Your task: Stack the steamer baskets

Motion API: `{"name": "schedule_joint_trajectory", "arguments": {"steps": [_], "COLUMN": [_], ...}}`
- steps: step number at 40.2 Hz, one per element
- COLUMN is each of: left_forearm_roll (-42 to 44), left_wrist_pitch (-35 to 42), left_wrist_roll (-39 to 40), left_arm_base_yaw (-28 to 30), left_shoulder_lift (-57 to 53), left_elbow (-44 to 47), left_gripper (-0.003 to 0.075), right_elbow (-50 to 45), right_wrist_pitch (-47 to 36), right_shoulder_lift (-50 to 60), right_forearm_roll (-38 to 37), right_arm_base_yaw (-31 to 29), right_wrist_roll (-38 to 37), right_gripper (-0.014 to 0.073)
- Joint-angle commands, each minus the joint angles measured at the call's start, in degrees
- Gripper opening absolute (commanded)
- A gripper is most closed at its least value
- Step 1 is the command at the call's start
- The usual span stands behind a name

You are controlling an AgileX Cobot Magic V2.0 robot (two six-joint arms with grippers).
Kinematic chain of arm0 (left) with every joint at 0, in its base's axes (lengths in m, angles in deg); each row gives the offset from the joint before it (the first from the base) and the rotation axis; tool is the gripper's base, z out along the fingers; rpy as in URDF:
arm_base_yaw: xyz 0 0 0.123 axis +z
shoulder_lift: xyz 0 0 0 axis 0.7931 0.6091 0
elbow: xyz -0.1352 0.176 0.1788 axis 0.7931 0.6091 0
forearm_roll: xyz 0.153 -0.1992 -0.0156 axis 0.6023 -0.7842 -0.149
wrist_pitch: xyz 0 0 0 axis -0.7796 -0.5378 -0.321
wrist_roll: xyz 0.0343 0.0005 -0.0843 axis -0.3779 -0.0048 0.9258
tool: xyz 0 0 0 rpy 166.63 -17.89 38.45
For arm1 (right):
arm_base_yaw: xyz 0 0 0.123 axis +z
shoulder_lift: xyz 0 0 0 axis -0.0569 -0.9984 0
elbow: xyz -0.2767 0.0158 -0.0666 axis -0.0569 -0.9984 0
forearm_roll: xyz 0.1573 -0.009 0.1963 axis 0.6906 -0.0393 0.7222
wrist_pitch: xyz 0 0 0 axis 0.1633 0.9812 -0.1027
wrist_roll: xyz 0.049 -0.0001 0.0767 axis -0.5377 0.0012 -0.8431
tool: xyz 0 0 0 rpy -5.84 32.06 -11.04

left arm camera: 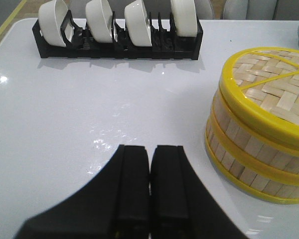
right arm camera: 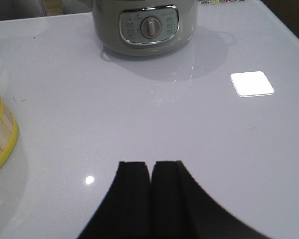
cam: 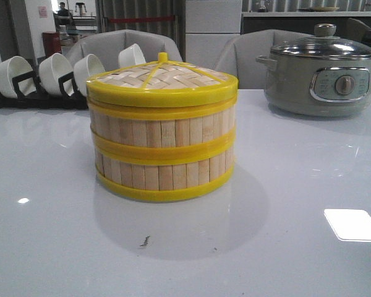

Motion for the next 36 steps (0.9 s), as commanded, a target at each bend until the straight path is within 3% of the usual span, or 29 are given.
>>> {"name": "schedule_joint_trajectory", "arguments": {"steps": [1, 18, 36], "left_forearm_roll": [-0.6, 3.0, 5.4], "left_wrist_pitch": [4.8, 9.9, 19.9], "left_wrist_roll": [0.4, 0.1, 0.1], "left_arm_base_yaw": [0.0, 0.0, 2.4], "left_shoulder_lift": [-0.4, -5.1, -31.4], "left_elbow": [-1.7, -0.2, 23.0], "left_gripper": [0.009, 0.009, 0.0089], "right_elbow": [1.6, 1.6, 1.6], "right_wrist_pitch": [-5.0, -5.0, -5.0], "right_shoulder_lift": [0.1, 0.1, 0.1], "right_forearm_roll": [-0.9, -0.9, -0.9], "right_arm_base_yaw": [-0.3, -0.3, -0.3], "right_wrist_roll": [0.4, 0.4, 0.4], "right_gripper": [0.0055, 0.0055, 0.0055]}}
